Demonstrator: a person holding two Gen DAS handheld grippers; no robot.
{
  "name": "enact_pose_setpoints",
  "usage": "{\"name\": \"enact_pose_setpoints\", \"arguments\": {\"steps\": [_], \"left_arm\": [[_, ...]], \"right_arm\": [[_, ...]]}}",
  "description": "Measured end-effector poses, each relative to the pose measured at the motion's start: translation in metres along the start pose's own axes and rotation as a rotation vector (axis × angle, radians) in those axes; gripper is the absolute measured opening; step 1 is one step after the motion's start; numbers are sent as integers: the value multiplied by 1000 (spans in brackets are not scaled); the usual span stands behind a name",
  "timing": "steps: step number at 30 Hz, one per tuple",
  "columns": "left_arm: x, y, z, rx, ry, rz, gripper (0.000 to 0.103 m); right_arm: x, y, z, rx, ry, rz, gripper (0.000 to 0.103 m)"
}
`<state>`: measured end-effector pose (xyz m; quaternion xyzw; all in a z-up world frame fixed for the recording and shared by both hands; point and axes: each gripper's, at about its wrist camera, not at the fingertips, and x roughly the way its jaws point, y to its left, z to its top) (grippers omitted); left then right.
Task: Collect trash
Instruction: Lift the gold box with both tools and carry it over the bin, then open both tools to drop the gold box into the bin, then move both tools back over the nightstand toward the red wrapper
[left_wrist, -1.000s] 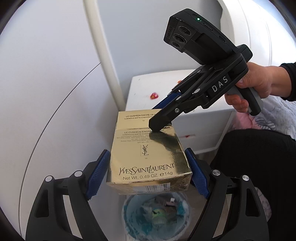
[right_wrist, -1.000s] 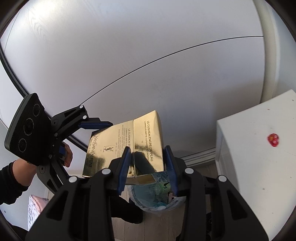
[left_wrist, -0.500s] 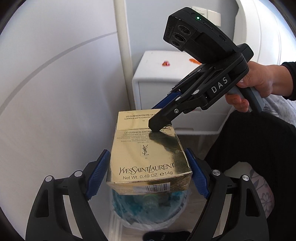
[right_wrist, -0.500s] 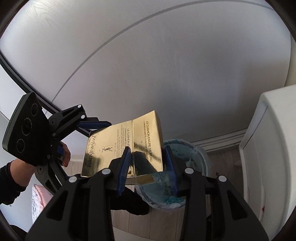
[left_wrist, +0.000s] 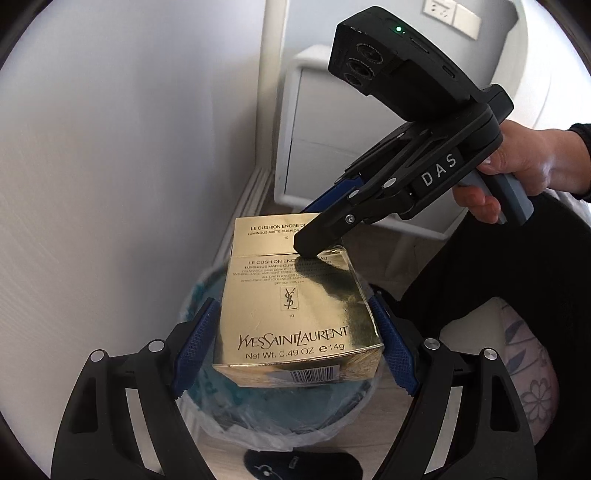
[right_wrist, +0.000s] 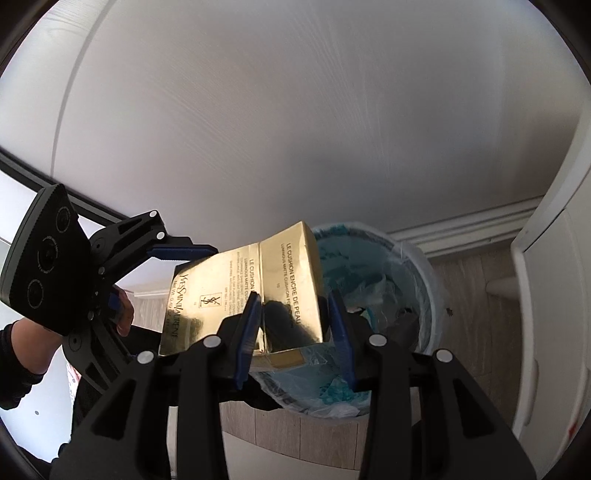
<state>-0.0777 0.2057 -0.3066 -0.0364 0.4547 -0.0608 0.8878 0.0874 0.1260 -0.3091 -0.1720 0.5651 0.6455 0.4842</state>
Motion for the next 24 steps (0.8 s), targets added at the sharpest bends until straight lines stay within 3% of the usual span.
{"name": "enact_pose_setpoints", "arguments": {"steps": [6,12,13,14,16,24], "left_arm": [[24,10,-11,-23,39,-15,79],[37,13,-13,-49,62,-37,79],[40,13,-11,-47,71,-38,80],[42,12,-11,-45,84,-42,89],[44,8,-13,-31,97,-31,98],[32,-3,-2,-47,61,42,98]], "right_arm": [[31,-16,-4,6,47,3,37],[32,-21,-9,25,58,-4,37],[34,-21,-10,22,56,-15,49],[37,-21,-10,14,49,-29,72],[31,-15,-12,-23,14,-58,93],[-36,1,-16,-11,-160,-37,94]]}}
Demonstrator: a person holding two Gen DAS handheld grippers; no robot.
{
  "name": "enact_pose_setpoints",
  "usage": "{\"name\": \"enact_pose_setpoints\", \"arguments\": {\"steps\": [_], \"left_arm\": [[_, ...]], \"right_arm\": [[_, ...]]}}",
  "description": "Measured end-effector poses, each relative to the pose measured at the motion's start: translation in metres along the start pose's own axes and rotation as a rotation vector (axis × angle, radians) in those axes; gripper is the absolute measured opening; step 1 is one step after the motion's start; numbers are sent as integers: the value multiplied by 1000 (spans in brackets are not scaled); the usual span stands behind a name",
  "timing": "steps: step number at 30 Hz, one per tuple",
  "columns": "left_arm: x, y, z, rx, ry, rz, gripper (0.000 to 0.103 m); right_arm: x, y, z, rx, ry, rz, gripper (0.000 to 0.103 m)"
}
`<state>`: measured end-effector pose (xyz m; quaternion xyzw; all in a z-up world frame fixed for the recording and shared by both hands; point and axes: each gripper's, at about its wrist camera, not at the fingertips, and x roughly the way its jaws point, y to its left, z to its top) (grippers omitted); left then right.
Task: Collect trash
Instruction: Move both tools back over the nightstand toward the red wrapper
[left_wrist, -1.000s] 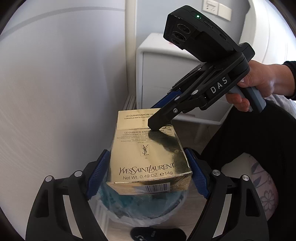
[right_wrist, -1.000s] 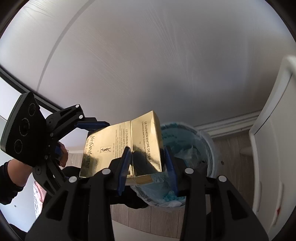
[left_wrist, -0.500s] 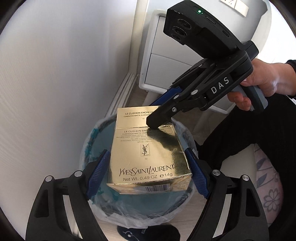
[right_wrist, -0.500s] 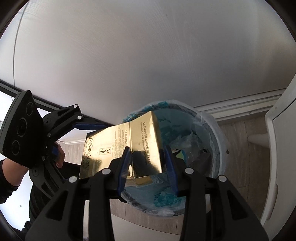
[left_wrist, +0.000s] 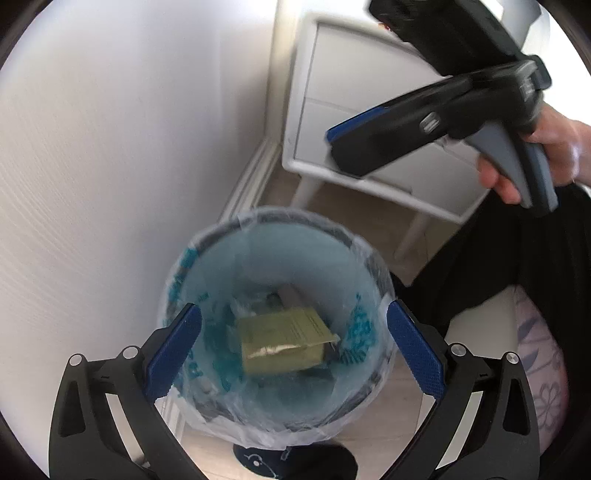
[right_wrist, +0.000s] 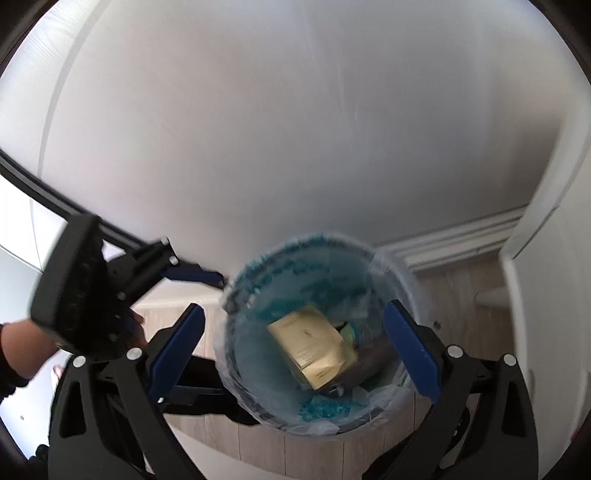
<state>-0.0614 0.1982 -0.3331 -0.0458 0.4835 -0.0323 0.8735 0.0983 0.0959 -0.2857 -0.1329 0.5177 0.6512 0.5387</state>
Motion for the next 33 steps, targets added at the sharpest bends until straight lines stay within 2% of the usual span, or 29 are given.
{"name": "enact_pose_setpoints", "arguments": {"steps": [6,11,16,24,33], "left_arm": [[-30,-13,27,-11,-70,26,98],[-50,-29,57,9,-127,59,98],[-67,-50,88,47,-171,49,98],[-75,-90,138,128,-220,18,98],[-75,-130,199,228,-251,-31,98]], "right_arm": [[-74,7,-1,0,-143,-21,95],[-133,1,-9,10,-241,-82,95],[-184,-15,-27,52,-335,-158,95],[-257,-37,-62,88,-431,-269,95],[-311,-70,-89,142,-494,-394,95]]}}
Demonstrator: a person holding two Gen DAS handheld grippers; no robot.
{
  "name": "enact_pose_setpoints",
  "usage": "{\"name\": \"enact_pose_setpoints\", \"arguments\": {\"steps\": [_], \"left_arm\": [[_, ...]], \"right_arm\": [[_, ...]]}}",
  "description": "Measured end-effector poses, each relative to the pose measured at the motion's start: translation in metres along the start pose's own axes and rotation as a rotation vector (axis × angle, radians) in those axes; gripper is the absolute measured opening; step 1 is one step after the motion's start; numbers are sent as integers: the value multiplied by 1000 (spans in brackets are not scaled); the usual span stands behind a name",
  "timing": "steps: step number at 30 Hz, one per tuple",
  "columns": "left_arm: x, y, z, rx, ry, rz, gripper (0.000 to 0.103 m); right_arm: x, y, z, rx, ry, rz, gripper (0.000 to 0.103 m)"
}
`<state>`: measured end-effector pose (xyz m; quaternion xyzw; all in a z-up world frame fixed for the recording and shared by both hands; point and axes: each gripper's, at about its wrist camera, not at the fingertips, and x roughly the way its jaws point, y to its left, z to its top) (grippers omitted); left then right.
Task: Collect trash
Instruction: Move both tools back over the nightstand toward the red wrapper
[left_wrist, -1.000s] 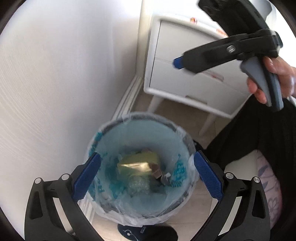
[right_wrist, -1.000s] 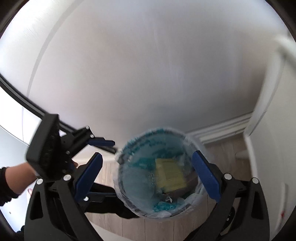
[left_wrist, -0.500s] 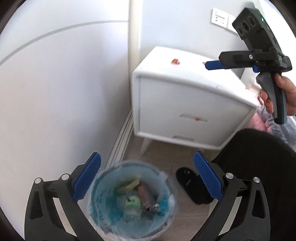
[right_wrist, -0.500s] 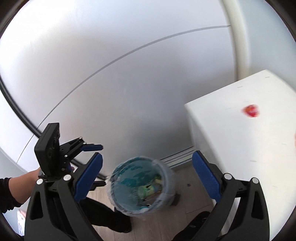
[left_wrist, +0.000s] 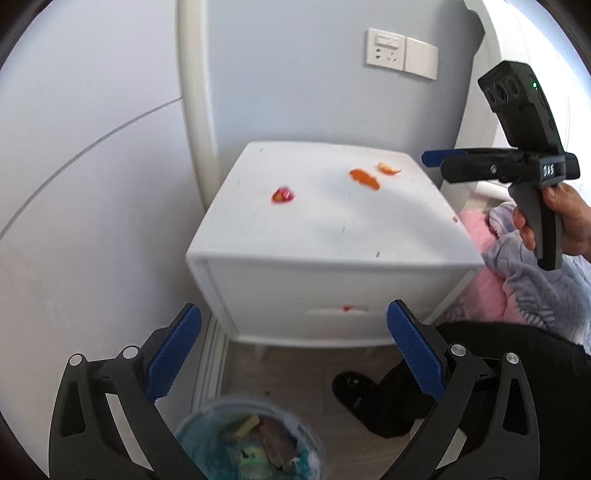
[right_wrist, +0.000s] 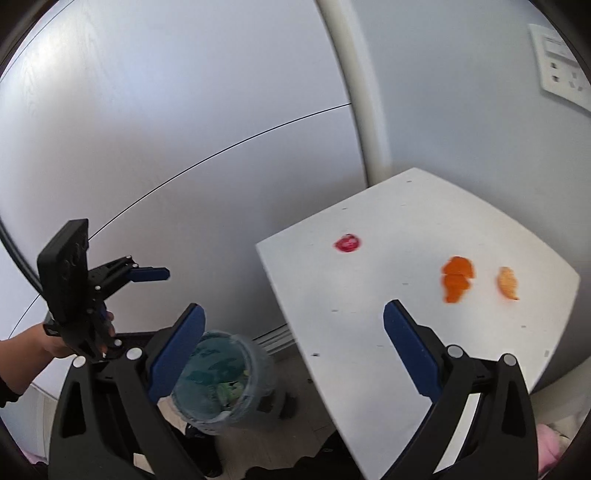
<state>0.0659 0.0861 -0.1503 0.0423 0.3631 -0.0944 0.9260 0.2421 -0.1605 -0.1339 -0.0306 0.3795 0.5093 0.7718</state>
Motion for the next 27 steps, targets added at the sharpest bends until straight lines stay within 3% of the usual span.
{"name": "enact_pose_setpoints", "arguments": {"steps": [16,27], "left_arm": [[68,-19,74,101,34,-47,98],[116,-12,95,164,62,-117,98]], "right_arm": [[-23,-88,-1,28,-19,-189,95],[-11,-129,2,57,5,-207,95]]}}
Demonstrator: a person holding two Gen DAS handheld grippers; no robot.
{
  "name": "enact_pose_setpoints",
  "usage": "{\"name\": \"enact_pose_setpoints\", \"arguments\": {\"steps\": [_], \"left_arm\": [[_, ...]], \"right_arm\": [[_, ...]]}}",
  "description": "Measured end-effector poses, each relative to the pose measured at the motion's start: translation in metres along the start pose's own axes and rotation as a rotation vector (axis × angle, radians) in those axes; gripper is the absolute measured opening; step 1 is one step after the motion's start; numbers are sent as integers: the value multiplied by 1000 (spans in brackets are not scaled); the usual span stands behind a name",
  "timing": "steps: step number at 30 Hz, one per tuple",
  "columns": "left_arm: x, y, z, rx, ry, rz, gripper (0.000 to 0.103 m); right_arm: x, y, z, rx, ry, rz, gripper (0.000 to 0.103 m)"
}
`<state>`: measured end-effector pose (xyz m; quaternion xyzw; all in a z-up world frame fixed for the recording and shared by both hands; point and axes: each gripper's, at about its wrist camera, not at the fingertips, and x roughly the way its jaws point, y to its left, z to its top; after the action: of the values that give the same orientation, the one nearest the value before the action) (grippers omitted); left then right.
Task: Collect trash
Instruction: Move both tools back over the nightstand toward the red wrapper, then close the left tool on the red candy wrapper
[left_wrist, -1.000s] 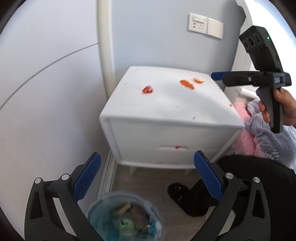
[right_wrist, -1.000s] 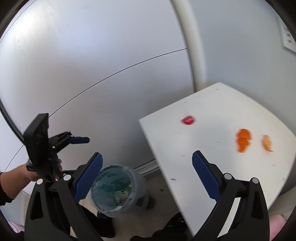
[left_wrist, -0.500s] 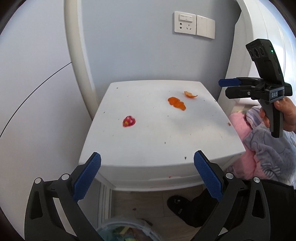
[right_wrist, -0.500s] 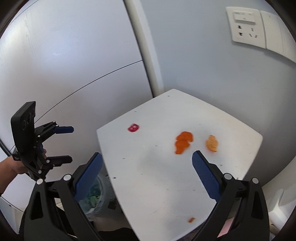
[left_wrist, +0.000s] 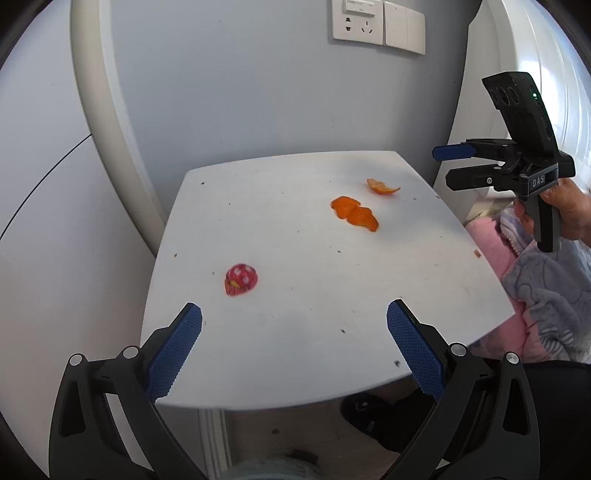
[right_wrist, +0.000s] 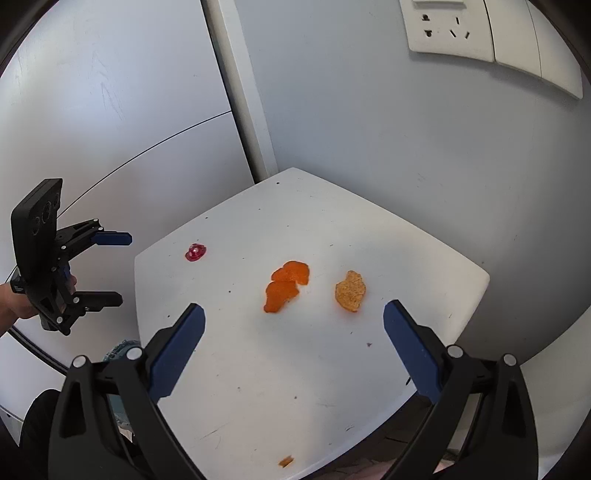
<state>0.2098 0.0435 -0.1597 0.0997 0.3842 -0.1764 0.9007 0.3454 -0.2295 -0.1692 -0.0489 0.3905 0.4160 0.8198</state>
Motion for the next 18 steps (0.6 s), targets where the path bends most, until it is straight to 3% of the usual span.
{"name": "enact_pose_setpoints", "arguments": {"steps": [4,14,18], "left_arm": [[15,8,5,18,2,-17,96],[57,29,12,29,8,-10,67],[64,36,11,8,2,-10,60]], "right_arm": [[9,-7,4,6,5,6,95],[22,-13,10,18,0,27,95],[25,-13,10,15,5,33,95]]}}
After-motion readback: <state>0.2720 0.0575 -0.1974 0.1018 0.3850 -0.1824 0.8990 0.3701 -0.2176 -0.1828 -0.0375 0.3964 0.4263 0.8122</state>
